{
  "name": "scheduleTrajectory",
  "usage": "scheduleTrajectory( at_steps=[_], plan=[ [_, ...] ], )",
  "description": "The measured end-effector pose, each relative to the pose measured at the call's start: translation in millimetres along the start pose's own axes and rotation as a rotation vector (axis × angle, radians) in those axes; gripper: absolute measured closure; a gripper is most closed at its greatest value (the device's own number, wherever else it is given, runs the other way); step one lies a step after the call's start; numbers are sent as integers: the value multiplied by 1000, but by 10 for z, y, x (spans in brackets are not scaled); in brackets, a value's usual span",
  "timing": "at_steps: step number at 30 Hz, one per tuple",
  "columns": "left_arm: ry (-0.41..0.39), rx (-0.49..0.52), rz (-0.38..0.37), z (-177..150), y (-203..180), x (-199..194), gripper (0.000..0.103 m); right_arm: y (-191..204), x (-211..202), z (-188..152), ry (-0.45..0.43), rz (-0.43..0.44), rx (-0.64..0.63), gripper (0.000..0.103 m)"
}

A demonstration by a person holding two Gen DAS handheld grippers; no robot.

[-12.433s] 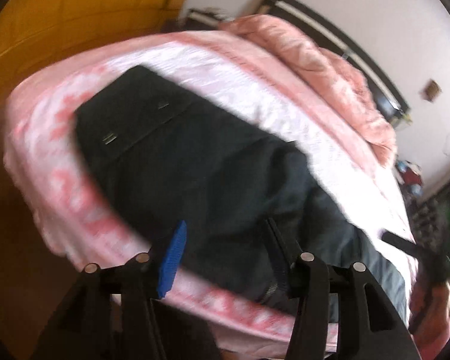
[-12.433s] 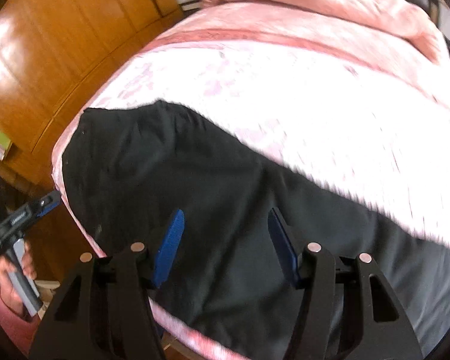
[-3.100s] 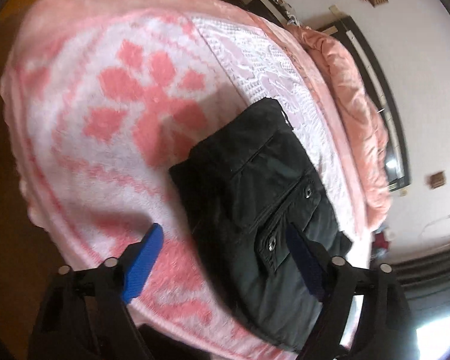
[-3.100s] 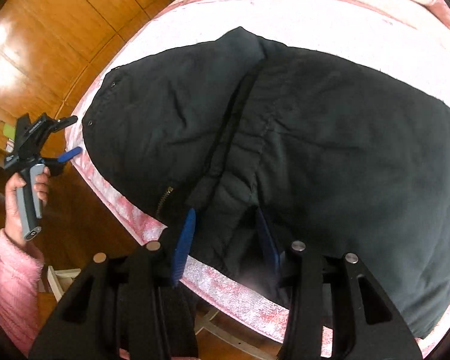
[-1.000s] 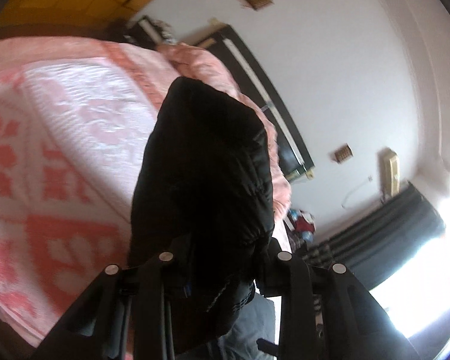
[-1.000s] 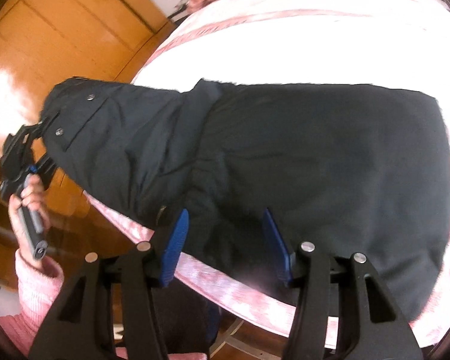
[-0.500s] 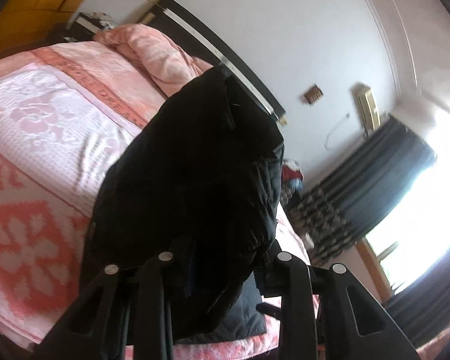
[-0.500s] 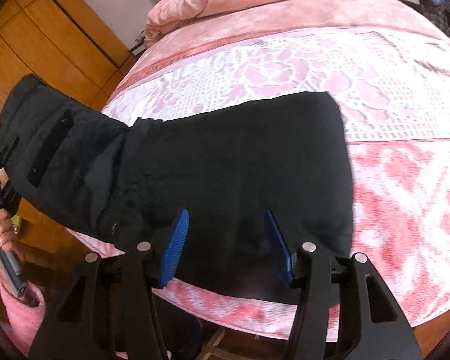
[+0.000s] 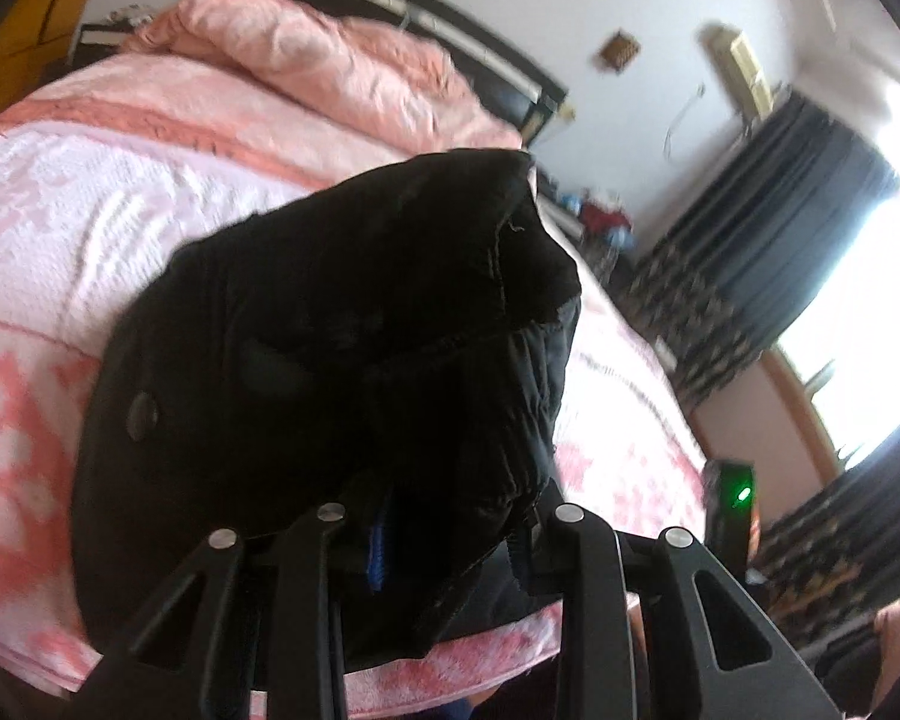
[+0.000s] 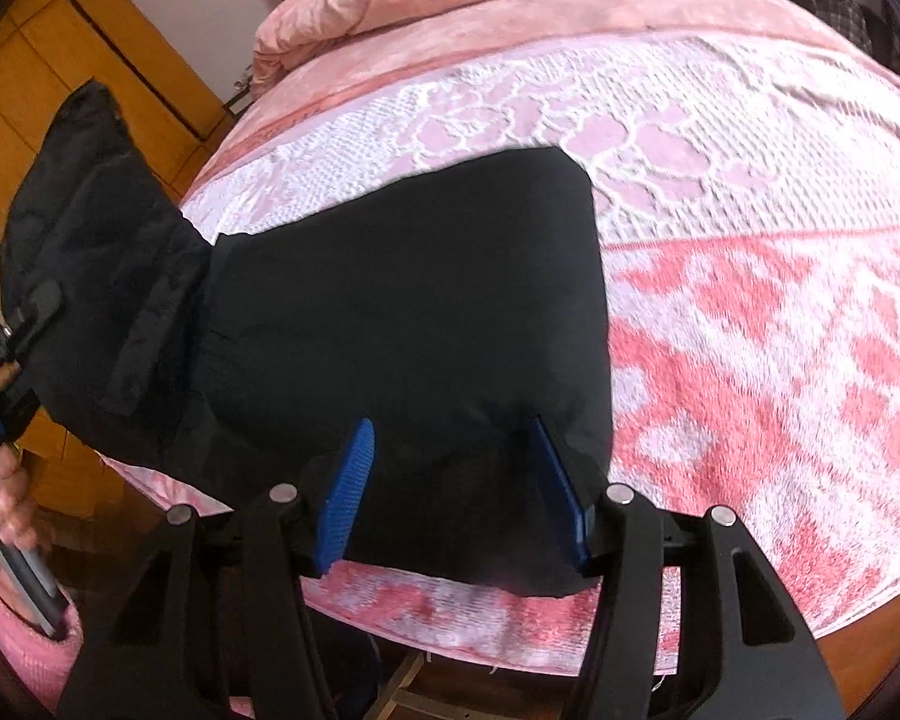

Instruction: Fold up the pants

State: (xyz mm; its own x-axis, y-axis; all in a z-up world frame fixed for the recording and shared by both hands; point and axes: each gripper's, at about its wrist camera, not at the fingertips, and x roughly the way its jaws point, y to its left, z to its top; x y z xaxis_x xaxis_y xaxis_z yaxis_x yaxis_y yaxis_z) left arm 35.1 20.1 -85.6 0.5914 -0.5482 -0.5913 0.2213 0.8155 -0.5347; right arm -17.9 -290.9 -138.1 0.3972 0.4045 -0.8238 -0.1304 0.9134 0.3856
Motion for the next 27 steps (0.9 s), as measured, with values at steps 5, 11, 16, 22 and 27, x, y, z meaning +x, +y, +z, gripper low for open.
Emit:
scheduleTrajectory(
  at_steps=[5, 11, 16, 22, 27],
  plan=[
    [84, 43, 46, -213, -108, 348, 73, -62, 49, -51, 3, 9, 3, 48],
    [164, 44, 48, -329, -95, 597, 62, -64, 99, -73, 6, 12, -1, 45],
    [218, -26, -102, -312, -141, 433, 27, -36, 95, -76, 7, 9, -18, 42],
    [133, -30, -90, -172, -67, -110, 17, 14, 68, -98, 12, 7, -11, 39],
    [104, 54, 311, -107, 335, -43, 17, 53, 93, -106, 15, -21, -34, 36]
  ],
)
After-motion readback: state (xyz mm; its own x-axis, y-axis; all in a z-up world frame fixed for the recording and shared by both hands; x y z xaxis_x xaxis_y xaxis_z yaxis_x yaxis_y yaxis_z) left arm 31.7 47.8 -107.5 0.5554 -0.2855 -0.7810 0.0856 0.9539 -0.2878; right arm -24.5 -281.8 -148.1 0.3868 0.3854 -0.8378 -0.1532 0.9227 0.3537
